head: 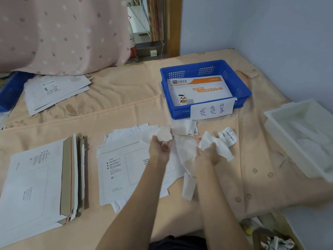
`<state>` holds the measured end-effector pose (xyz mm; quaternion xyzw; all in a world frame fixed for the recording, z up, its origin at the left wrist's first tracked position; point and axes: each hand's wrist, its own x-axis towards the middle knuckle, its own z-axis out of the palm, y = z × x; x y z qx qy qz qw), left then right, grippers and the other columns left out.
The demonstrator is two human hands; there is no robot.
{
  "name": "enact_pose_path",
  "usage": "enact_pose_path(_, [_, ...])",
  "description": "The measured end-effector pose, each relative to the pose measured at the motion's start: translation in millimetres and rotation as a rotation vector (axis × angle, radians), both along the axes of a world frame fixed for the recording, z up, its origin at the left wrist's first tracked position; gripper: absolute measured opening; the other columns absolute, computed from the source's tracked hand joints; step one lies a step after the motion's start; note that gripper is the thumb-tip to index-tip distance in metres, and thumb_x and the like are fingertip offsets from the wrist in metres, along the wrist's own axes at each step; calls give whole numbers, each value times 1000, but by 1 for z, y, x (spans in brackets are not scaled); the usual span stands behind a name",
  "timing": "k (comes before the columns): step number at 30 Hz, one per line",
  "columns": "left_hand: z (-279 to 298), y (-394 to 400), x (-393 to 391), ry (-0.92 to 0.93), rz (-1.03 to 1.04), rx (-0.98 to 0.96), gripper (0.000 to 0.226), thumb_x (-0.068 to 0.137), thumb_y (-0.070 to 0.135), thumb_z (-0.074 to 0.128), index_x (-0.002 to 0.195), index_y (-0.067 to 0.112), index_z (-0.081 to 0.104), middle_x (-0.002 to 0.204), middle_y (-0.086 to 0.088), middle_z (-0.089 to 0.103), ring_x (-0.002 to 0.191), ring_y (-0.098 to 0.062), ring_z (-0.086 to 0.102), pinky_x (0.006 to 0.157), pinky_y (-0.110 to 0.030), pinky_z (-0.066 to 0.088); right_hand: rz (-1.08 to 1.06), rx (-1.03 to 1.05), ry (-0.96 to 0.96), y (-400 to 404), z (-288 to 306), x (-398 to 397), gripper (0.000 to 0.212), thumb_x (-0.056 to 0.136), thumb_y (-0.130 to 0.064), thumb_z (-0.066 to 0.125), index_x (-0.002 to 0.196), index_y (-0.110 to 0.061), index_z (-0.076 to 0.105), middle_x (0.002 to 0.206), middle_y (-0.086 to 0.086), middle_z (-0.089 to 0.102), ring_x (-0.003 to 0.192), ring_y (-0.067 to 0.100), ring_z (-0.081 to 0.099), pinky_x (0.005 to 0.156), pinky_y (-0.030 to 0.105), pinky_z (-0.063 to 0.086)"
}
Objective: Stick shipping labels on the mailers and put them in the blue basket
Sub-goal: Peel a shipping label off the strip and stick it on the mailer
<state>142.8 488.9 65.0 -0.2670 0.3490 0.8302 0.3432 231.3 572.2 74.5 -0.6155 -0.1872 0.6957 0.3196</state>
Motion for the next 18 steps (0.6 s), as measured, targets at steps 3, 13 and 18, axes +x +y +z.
enact_pose_path(3, [-2,-14,-23,195,-155,-270,22,100,19,46,111,3,55,98,-11,63,74,-26,66,72,-37,58,-117,-46,42,20,1,28,32,96,-21,54,125,-8,50,82,6,62,77,26,65,32,20,43])
enact_pose_path(13, [4,41,18,420,-775,-711,92,76,28,79,145,9,22,140,-9,39,129,-30,39,97,-39,41,-98,72,28,10,-7,37,36,90,-43,61,105,-10,59,77,3,67,67,16,64,37,13,42])
enact_pose_path(18, [-2,42,19,620,-525,-1004,31,88,29,60,110,8,52,120,-14,54,111,-31,54,90,-40,48,-36,287,70,10,-6,34,8,85,-21,73,82,-22,66,89,-1,68,75,13,63,64,22,53])
